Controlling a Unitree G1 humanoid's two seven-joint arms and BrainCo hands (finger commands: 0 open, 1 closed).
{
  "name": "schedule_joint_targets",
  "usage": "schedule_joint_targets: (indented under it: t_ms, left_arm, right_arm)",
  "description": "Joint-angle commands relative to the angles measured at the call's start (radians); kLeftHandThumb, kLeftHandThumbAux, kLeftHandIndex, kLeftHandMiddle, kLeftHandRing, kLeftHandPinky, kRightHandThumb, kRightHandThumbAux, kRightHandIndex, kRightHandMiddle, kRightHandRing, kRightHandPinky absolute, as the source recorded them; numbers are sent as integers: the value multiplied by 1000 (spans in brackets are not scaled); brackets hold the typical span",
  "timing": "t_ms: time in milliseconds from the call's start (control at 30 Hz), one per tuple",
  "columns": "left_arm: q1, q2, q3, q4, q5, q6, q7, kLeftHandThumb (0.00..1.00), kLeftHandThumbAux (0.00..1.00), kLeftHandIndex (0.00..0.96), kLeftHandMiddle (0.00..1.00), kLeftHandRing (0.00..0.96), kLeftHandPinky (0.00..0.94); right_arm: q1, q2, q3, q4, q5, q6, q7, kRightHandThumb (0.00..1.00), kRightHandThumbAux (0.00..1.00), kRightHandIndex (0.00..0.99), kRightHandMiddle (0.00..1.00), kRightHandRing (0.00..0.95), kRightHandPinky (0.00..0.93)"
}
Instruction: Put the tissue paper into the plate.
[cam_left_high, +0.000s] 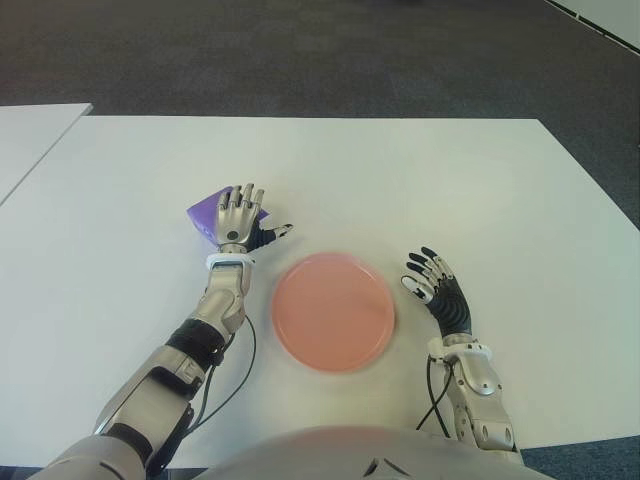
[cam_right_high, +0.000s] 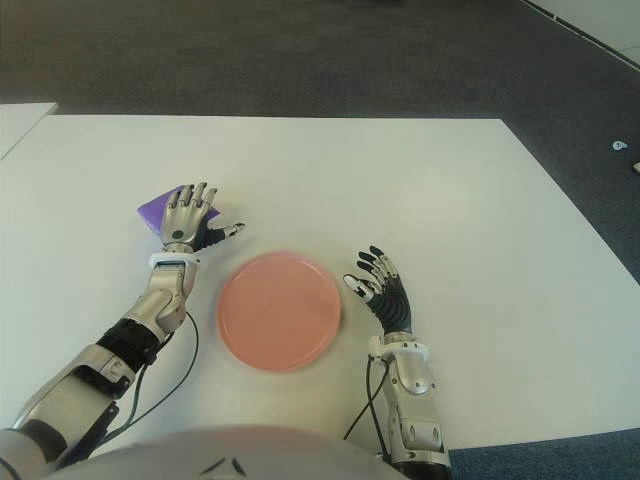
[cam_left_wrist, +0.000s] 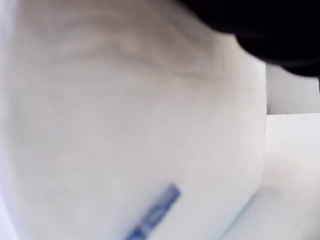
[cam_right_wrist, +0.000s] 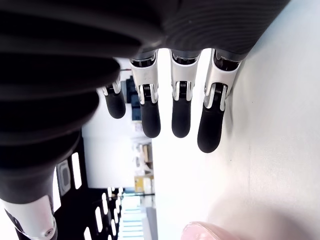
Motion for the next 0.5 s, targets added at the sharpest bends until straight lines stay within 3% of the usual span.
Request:
schedule_joint_targets:
  t_ms: [33,500]
  left_arm:
    - [-6,8,-18,21,1,19,-29,209,156,87,0,0,0]
    - [-29,7,-30,72,-16,35,-29,241,157,82,0,0,0]
  right_arm:
    - [54,-3,-11,99,-7,71,-7,290,682,131,229,209,207]
    - [60,-7,-12,89,-18,72,-10,277,681,130,233,222,227]
